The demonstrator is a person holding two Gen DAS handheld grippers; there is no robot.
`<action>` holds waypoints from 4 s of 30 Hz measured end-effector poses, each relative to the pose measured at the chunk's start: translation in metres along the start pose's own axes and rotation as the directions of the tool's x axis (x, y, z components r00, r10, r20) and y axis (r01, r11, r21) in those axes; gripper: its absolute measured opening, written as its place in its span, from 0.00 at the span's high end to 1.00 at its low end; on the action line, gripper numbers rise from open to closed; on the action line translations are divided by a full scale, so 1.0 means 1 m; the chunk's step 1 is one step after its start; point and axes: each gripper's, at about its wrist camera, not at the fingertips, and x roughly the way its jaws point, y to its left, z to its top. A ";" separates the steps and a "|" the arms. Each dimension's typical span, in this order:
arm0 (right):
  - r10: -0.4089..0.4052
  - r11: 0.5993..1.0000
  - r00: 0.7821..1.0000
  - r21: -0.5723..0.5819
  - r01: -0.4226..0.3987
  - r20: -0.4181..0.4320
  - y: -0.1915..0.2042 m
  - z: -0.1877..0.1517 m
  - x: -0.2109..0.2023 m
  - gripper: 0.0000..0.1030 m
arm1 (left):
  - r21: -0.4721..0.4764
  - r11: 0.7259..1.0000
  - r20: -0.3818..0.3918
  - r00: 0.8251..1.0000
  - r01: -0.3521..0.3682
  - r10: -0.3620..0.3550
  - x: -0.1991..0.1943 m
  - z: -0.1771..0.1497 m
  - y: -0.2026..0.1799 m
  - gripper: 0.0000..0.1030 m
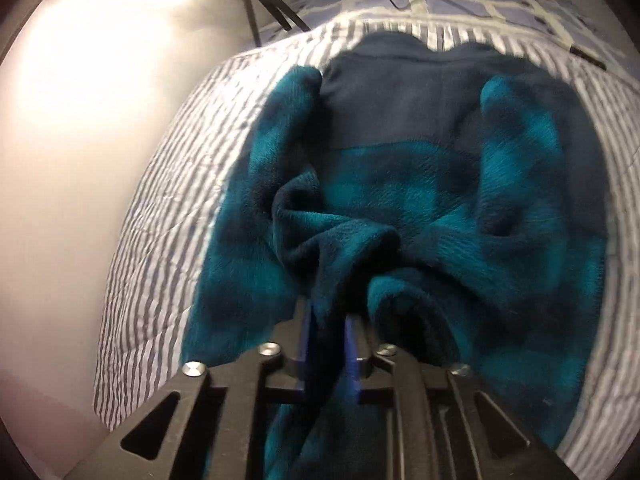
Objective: Fold large clothes
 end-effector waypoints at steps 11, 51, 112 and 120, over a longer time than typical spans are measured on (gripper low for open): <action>0.050 0.998 0.994 -0.044 -0.046 0.096 0.005 -0.004 -0.069 0.67 | -0.014 0.992 0.095 0.987 -0.128 0.128 -0.011 0.005 0.022 0.76; 0.049 0.996 0.978 0.066 -0.063 0.202 -0.003 0.101 0.056 0.97 | 0.056 0.992 0.020 0.994 -0.111 0.110 0.018 -0.007 0.018 0.76; -0.075 0.991 0.984 0.125 0.055 0.162 -0.042 -0.267 -0.175 0.45 | 0.062 0.994 0.060 0.995 -0.088 0.085 -0.056 -0.024 -0.015 0.63; -0.030 0.973 0.991 0.231 -0.001 0.130 -0.082 -0.281 -0.128 0.46 | 0.098 0.992 -0.072 0.994 -0.080 0.088 0.027 -0.023 -0.056 0.63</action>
